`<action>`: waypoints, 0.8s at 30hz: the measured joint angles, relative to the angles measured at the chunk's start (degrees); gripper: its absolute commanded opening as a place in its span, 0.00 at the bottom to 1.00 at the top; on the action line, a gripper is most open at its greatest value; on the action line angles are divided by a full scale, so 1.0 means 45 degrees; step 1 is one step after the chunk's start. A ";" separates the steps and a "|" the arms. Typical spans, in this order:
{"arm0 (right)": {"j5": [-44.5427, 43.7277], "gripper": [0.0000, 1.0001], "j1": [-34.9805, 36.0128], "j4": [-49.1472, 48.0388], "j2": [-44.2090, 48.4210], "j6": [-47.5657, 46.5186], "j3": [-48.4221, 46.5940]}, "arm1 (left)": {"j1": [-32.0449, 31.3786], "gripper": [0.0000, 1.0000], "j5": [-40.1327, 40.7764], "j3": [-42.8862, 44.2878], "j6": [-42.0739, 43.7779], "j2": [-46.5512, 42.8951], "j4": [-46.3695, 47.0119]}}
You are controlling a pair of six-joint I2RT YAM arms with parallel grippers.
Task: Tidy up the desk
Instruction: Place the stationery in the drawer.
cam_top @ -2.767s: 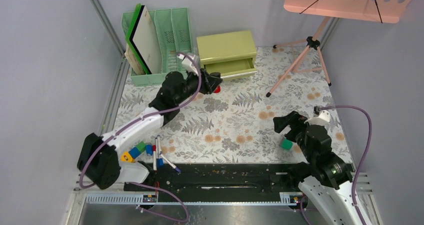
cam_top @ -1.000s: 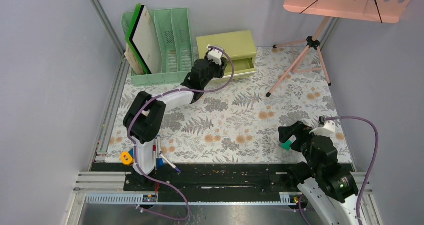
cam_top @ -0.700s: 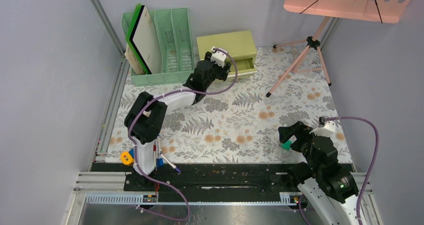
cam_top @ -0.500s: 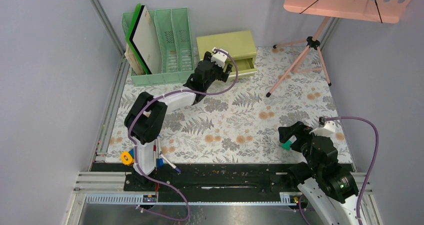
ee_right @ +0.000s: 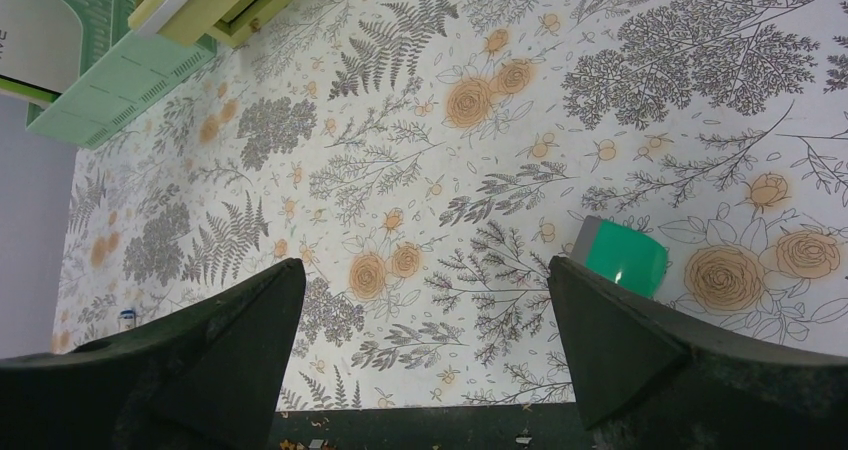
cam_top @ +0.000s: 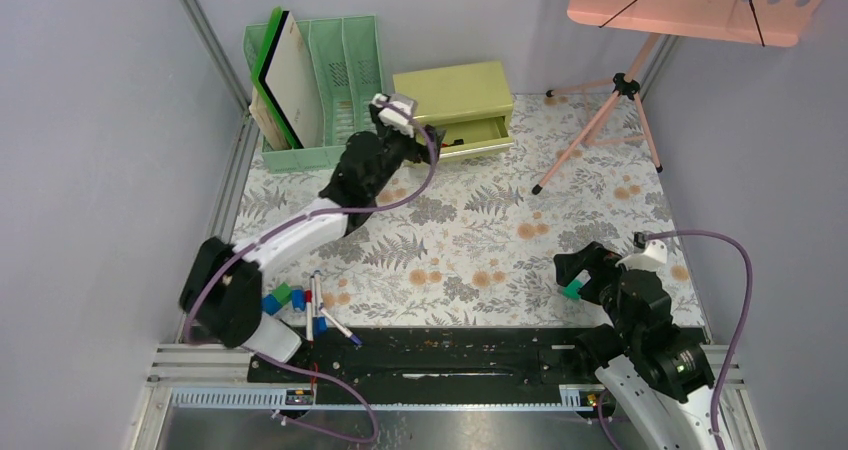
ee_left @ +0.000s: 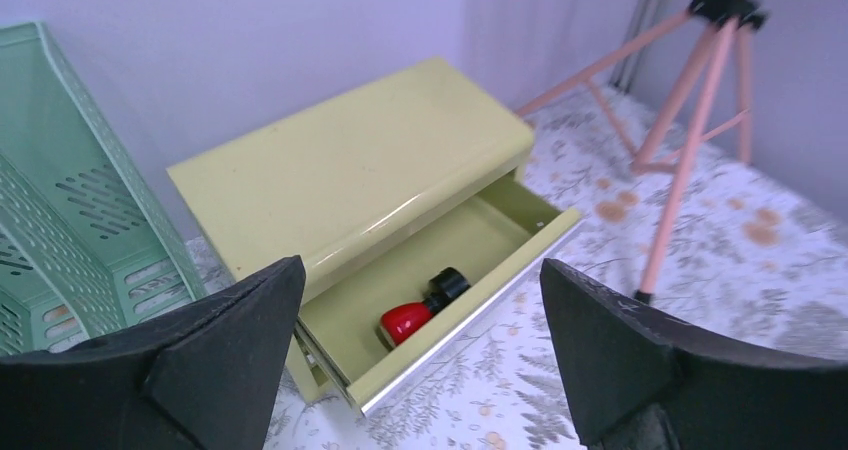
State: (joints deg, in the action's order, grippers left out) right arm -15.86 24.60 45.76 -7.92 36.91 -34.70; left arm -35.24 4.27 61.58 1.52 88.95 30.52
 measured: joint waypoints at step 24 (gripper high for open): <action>0.1326 0.99 0.0000 -0.0520 -0.2089 0.1171 0.1103 | 0.0005 0.99 -0.0607 -1.1118 -1.0894 -1.7622 -0.8213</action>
State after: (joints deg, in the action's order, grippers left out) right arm -9.89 24.60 43.42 -17.32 42.17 -29.74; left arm -35.22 1.54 11.55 -47.51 9.65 -6.44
